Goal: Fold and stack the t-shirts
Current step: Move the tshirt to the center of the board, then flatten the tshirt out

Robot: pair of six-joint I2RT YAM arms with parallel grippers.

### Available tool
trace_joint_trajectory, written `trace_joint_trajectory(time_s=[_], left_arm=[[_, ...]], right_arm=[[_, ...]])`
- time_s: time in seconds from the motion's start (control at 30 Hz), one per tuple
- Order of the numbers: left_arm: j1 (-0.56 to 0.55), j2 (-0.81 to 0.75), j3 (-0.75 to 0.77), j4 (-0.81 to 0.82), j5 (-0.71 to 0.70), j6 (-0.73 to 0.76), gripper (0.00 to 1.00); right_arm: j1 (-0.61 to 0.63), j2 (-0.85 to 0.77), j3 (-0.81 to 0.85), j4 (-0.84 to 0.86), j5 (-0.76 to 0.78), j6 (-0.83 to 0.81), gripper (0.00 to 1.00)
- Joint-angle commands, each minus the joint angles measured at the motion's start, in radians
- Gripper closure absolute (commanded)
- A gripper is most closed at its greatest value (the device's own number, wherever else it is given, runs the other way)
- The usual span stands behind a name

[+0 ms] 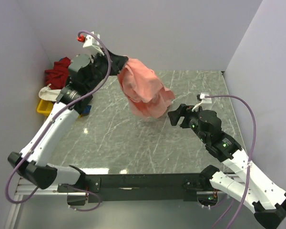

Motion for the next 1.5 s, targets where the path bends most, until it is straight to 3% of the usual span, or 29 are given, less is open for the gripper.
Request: trace_joint_trajectory(time_s=[0.0, 0.13, 0.17, 0.3, 0.4, 0.47, 0.6, 0.67, 0.8, 0.9, 0.97, 1.1, 1.47], left_arm=[[0.132, 0.102, 0.029, -0.004, -0.010, -0.099, 0.99], [0.275, 0.311, 0.085, -0.019, 0.148, -0.205, 0.96], [0.292, 0.405, 0.143, -0.025, 0.191, -0.204, 0.89], [0.319, 0.541, 0.250, -0.133, 0.260, -0.174, 0.52], [0.319, 0.485, 0.127, -0.050, 0.262, -0.205, 0.43], [0.315, 0.422, 0.037, -0.045, 0.212, -0.220, 0.44], [0.303, 0.321, -0.146, -0.022, 0.106, -0.240, 0.54], [0.293, 0.288, -0.242, -0.021, 0.066, -0.251, 0.58], [0.269, 0.275, -0.345, -0.047, -0.029, -0.248, 0.67], [0.260, 0.248, -0.442, -0.030, -0.057, -0.263, 0.68], [0.257, 0.239, -0.491, -0.033, -0.106, -0.282, 0.67], [0.257, 0.233, -0.548, -0.030, -0.167, -0.306, 0.55], [0.265, 0.363, -0.522, -0.038, -0.250, -0.286, 0.40]], right_arm=[[0.002, 0.043, 0.005, 0.014, 0.062, 0.016, 0.14], [-0.004, 0.146, 0.027, 0.045, 0.140, 0.012, 0.14], [-0.007, 0.169, 0.033, 0.054, 0.149, 0.010, 0.14], [-0.044, 0.337, 0.077, 0.105, 0.134, 0.009, 0.16], [-0.084, 0.454, 0.123, 0.166, 0.050, 0.007, 0.19], [-0.105, 0.547, 0.143, 0.227, 0.002, 0.001, 0.21], [-0.141, 0.734, 0.273, 0.264, -0.070, 0.006, 0.25], [-0.156, 0.839, 0.324, 0.250, -0.111, 0.016, 0.31], [-0.174, 0.953, 0.384, 0.253, -0.144, 0.036, 0.35], [-0.182, 1.000, 0.380, 0.272, -0.125, 0.041, 0.35], [-0.205, 1.041, 0.383, 0.283, -0.145, 0.049, 0.35], [-0.242, 1.108, 0.413, 0.273, -0.185, 0.061, 0.35], [-0.334, 1.212, 0.459, 0.318, -0.263, 0.130, 0.33]])
